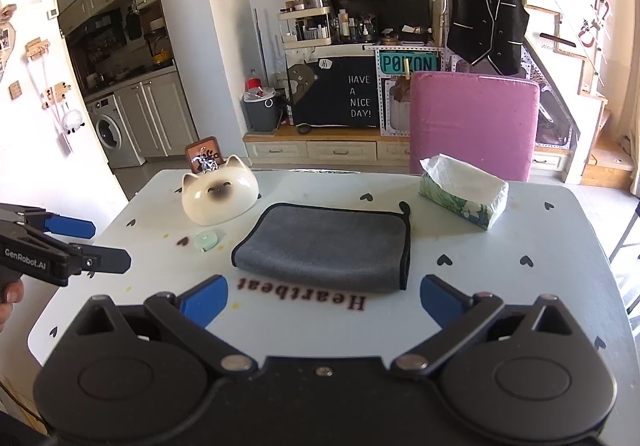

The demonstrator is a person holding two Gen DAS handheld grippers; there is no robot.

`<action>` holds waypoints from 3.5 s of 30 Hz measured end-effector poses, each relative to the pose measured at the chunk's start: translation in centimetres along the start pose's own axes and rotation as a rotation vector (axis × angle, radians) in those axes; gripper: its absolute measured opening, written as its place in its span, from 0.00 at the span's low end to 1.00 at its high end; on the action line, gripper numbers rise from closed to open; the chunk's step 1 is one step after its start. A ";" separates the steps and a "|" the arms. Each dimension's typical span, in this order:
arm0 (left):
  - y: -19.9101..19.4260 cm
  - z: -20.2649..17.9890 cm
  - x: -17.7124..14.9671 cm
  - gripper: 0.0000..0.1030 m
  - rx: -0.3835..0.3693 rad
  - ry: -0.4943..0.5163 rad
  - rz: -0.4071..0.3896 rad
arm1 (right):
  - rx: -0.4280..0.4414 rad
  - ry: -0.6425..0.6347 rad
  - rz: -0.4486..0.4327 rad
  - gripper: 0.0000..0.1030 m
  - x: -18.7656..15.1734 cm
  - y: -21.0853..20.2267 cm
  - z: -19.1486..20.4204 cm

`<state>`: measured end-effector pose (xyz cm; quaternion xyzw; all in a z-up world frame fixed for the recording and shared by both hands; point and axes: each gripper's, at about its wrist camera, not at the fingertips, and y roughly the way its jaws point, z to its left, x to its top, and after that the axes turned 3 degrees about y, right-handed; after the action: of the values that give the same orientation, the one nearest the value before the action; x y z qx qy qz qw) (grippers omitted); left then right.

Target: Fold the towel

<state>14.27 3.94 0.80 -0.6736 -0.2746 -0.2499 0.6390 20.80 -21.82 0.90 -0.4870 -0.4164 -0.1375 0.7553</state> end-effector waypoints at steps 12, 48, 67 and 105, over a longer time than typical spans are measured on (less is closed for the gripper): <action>-3.1 -0.8 -3.0 1.00 -0.026 -0.004 -0.037 | -0.013 0.004 -0.017 0.99 -1.9 -3.5 0.4; -6.8 -2.6 -8.5 1.00 -0.062 -0.002 -0.015 | -0.019 0.029 -0.031 1.00 -7.1 -8.8 1.6; -7.0 -2.5 -8.6 1.00 -0.048 -0.019 -0.015 | -0.001 0.008 -0.016 1.00 -7.7 -8.8 2.1; -7.1 -2.6 -8.6 1.00 -0.042 -0.026 -0.013 | 0.005 0.006 -0.005 1.00 -8.1 -8.3 2.4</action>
<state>3.21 1.15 0.14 -0.6881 -0.2820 -0.2512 0.6196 9.54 -25.39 0.33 -0.4837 -0.4155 -0.1398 0.7575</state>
